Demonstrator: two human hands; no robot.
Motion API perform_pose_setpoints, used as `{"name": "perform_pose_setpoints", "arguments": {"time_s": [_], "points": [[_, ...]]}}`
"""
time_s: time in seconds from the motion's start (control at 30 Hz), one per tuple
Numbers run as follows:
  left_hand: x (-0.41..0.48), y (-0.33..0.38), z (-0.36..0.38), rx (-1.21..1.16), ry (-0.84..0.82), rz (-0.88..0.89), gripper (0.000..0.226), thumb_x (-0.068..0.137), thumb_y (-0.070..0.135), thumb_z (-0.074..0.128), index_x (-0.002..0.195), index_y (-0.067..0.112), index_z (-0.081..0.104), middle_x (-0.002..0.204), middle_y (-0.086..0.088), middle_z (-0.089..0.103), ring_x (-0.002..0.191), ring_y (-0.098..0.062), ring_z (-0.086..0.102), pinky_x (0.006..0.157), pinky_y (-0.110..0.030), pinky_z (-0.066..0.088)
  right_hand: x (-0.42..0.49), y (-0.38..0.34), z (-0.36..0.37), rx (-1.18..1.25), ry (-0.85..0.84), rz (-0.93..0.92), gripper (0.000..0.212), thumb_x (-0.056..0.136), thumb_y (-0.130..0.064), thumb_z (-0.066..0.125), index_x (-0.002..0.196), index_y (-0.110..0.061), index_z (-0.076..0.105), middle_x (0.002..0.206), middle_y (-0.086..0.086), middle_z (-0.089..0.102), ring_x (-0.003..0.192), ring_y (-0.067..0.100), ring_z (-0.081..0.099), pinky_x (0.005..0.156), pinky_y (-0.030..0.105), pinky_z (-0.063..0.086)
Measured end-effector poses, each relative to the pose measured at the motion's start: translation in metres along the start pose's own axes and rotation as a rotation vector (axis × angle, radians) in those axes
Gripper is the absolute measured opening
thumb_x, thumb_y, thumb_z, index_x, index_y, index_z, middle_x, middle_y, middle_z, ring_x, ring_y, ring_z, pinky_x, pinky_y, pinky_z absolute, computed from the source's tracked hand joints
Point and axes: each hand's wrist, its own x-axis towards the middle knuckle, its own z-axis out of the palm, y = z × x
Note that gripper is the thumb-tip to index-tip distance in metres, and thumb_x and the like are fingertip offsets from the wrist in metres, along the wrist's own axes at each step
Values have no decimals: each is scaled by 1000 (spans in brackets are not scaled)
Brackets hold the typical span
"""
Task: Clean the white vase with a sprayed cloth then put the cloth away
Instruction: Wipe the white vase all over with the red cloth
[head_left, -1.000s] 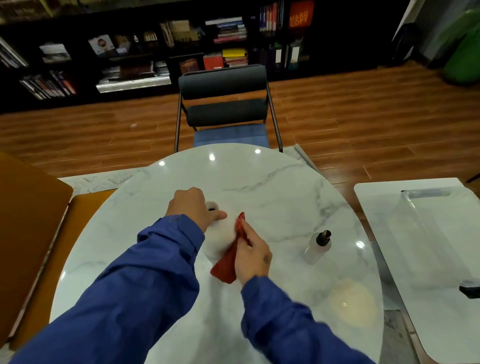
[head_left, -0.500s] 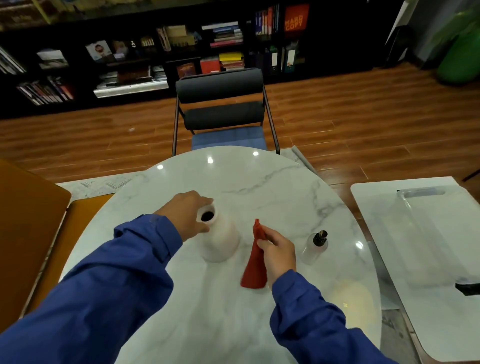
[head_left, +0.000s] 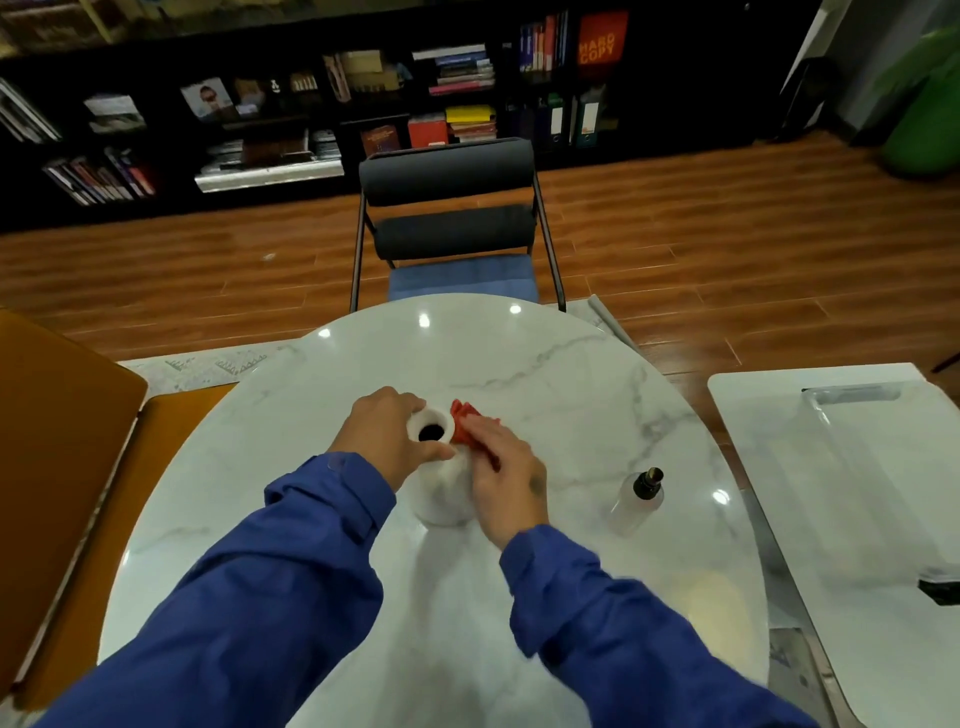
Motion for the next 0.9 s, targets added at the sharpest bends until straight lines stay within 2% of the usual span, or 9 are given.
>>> {"name": "perform_pose_setpoints", "arguments": {"time_s": [0.1,0.27,0.37,0.47,0.53,0.63,0.7,0.77,0.9], "points": [[0,-2,2,-20,12,8,67,68,43,79,125,15,58,119,-6,58,110,-24,55,94,-29,44,-35,22,5,44,77,-71,40,94,-2,55,123,-27,65,132,-19,57,122,-6,48,104,9,34],[-2,-3,1,-16,10,11,68,68,44,78,126,16,57,119,-5,58,110,-24,55,94,-30,44,17,16,-3,178,62,332,30,96,-17,53,115,-33,70,117,-12,68,105,8,60,81,4,43],[-5,-2,1,-38,22,15,66,68,44,78,125,17,57,118,-4,58,106,-24,57,92,-31,46,25,-2,-4,76,-9,196,41,95,-7,45,113,-32,71,114,-15,68,104,7,61,74,4,47],[-8,-2,2,-61,46,34,59,69,44,78,117,13,62,111,-6,60,98,-23,59,88,-29,46,-7,1,-4,99,-8,-26,42,95,1,50,118,-28,69,122,-22,62,117,-6,52,99,9,41],[-9,-3,3,-78,61,49,56,69,43,78,112,11,64,107,-7,61,93,-23,60,86,-29,47,-30,12,-5,44,13,-136,43,94,2,53,119,-30,67,128,-25,58,121,-9,48,101,6,35],[-8,-5,3,-90,44,35,61,69,43,78,120,15,61,113,-5,60,100,-23,59,89,-27,44,-26,30,-5,98,72,-22,42,95,-3,54,118,-36,67,125,-22,62,119,-4,53,103,12,38],[-7,-4,1,-74,28,28,64,69,43,79,123,16,60,115,-5,60,103,-23,58,91,-28,44,1,24,-5,168,68,176,37,96,-9,52,117,-35,68,121,-16,65,115,3,57,94,7,40],[-5,-2,0,-49,13,19,63,68,44,78,121,16,60,114,-5,60,103,-24,58,91,-30,46,16,16,-1,115,39,168,40,96,-6,47,114,-32,70,117,-15,66,112,7,60,84,2,43],[-4,-3,1,-40,34,28,47,67,48,78,96,12,67,95,-5,60,90,-23,58,75,-26,42,-16,28,7,-91,49,-199,50,93,2,47,126,-31,63,133,-22,56,119,4,51,105,29,45]]}}
